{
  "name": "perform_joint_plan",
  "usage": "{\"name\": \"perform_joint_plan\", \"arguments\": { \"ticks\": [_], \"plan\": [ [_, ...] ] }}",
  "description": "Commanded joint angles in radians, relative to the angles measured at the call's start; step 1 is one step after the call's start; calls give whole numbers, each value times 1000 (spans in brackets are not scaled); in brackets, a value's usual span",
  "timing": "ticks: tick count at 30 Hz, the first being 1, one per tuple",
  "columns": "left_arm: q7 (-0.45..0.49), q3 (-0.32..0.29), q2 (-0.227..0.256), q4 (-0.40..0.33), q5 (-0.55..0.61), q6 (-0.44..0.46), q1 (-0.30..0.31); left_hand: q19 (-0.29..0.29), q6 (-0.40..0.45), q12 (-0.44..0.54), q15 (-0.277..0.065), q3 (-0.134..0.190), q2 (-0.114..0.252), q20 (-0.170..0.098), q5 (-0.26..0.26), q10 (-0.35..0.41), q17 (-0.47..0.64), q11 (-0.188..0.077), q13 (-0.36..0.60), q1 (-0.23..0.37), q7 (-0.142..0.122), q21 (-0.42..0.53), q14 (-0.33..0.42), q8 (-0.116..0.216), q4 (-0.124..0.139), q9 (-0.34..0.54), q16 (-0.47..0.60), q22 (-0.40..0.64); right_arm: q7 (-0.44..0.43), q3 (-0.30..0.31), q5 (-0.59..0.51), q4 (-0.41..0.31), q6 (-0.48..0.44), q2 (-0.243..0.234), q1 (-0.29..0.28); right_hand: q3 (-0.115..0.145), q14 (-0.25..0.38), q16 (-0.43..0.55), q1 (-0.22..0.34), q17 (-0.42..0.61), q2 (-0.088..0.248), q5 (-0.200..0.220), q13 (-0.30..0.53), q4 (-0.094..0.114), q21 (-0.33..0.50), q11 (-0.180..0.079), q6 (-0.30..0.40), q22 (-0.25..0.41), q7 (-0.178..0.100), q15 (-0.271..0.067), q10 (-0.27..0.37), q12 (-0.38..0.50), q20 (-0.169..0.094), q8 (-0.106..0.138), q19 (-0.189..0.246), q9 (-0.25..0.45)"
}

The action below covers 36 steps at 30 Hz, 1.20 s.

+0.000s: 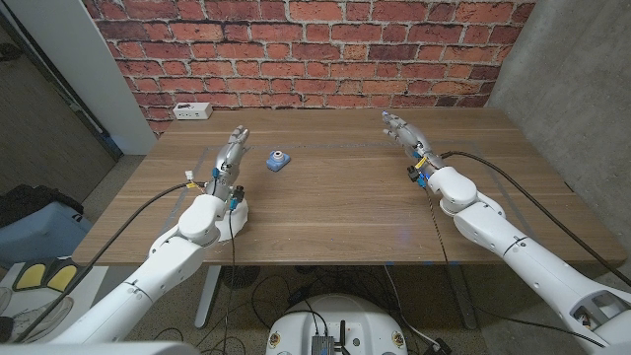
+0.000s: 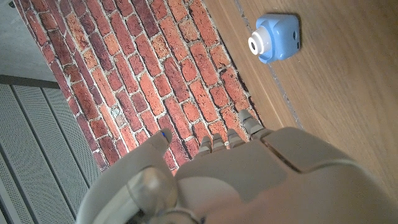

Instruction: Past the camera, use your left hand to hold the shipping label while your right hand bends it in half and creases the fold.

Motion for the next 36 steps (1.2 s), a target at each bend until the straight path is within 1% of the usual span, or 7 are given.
{"name": "perform_joint_plan", "arguments": {
  "ticks": [1, 10, 14, 17, 29, 36],
  "plan": [
    [39, -40, 19, -76, 5, 20, 82, 2, 4, 1, 1, 1, -5, 2, -2, 3, 1, 0, 2, 1, 4, -2, 6, 0, -3, 3, -5, 1, -15, -18, -78, -62, -21, -28, -4, 4, 3, 1, 14, 1, 1, -1, 3, -7, -1, -1, 16, 3, 1, -8, 15, 5, -35, 6, 3, 4],
    [63, -69, 18, -120, 11, 16, 141, 3, 6, -1, 3, 0, -5, 4, -2, 4, 1, 0, 2, -2, 5, -5, 7, -1, -4, 3, -5, 1, 9, -35, -114, -91, -32, -42, 5, 5, 5, 1, 19, 1, 3, -1, 3, -10, -1, -2, 22, 3, -1, -9, 20, 6, -37, 7, 3, 4],
    [77, -83, 14, -135, 19, 9, 168, 17, 30, 7, 4, -2, -5, 9, -3, 29, 1, 4, 2, -6, 2, -5, 22, 5, -4, 3, -2, 1, 17, -42, -131, -106, -40, -50, 9, 5, 8, 2, 20, 1, 3, -1, 3, -12, 0, 0, 24, 3, -1, -10, 25, 7, -42, 7, 6, 4],
    [83, -92, 12, -142, 23, 6, 187, 21, 35, 8, 2, -2, -5, 10, -3, 34, 1, 4, 2, -7, 4, -5, 29, 5, -5, 3, 0, 1, 22, -48, -149, -122, -48, -57, 12, 6, 10, 2, 21, 1, 4, -1, 4, -13, 1, 1, 28, 3, 0, -9, 30, 9, -43, 8, 8, 4],
    [99, -116, 4, -169, 48, 2, 232, 30, 43, 9, 3, -4, -6, 11, -4, 43, 1, 5, 2, -10, 7, -6, 36, 5, -6, 4, 0, 1, 25, -66, -218, -171, -67, -76, 13, 6, 13, 3, 25, 2, 5, -1, 4, -15, 1, 2, 37, 3, -1, -12, 35, 9, -45, 10, 10, 5],
    [107, -129, -3, -187, 57, 5, 257, 31, 44, 8, 4, -4, -6, 12, -4, 44, 1, 4, 2, -11, 7, -7, 37, 4, -7, 4, -1, 1, 35, -81, -261, -194, -77, -86, 19, 11, 15, 3, 31, 2, 12, 0, 4, -17, 0, -7, 44, 3, -6, -19, 40, 9, -48, 11, 11, 5]
  ]
}}
